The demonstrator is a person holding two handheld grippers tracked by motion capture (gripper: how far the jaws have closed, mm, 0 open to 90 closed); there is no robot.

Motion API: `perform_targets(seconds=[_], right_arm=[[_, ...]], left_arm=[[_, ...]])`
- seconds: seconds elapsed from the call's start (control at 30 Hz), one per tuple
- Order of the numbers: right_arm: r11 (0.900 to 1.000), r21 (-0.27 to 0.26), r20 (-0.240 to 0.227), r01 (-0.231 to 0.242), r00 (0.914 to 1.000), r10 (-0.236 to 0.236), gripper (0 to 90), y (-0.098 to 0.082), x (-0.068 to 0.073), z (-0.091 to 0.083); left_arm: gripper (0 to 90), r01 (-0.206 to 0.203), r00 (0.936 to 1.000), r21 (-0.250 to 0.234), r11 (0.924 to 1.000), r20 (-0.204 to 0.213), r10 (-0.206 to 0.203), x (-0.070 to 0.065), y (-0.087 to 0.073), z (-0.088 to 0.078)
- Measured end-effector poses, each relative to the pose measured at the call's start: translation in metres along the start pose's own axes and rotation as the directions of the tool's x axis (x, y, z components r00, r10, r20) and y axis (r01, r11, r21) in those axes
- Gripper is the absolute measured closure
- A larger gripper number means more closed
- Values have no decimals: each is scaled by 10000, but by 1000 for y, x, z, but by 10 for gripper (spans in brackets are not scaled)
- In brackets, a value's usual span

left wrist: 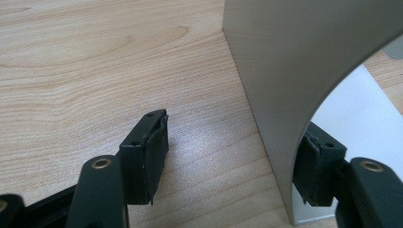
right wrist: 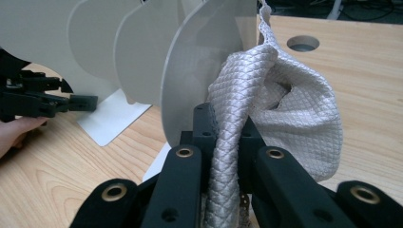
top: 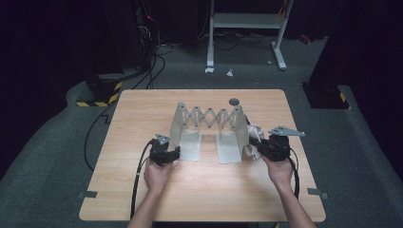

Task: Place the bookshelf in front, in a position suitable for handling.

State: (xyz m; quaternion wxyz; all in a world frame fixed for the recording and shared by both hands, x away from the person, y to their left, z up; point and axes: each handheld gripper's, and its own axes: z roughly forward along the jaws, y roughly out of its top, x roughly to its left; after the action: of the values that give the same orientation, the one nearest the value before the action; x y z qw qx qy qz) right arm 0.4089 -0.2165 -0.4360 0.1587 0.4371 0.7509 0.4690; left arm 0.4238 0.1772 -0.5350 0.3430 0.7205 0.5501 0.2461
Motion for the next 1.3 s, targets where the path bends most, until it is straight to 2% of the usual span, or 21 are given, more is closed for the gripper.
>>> perform_targets(seconds=[0.13,0.37,0.47,0.63,0.83,1.13,1.3], right_arm=[[9998,-191,-33,45,10000,-46,842,3,3,-9],[9982,-403,57,450,9990,-448,842,10,11,-24],[9968,-437,172,665,9977,-658,841,12,14,-27],[9964,-494,44,689,9976,-687,841,14,16,-29],[9953,-546,161,798,9967,-790,841,18,18,-33],[9965,-293,82,787,9969,-785,841,21,16,-22],[9968,-19,68,798,9968,-798,841,15,16,-13]], left_arm=[[360,-2,10000,2,10000,7,2,0,0,0],[360,-4,10000,5,10000,8,4,0,0,0],[360,-7,10000,6,10000,7,7,0,0,0],[360,-6,10000,7,10000,6,6,0,0,0],[352,-4,10000,14,10000,8,4,0,0,0],[350,-9,10000,16,10000,12,9,0,0,0],[349,-6,10000,14,10000,9,6,0,0,0]])
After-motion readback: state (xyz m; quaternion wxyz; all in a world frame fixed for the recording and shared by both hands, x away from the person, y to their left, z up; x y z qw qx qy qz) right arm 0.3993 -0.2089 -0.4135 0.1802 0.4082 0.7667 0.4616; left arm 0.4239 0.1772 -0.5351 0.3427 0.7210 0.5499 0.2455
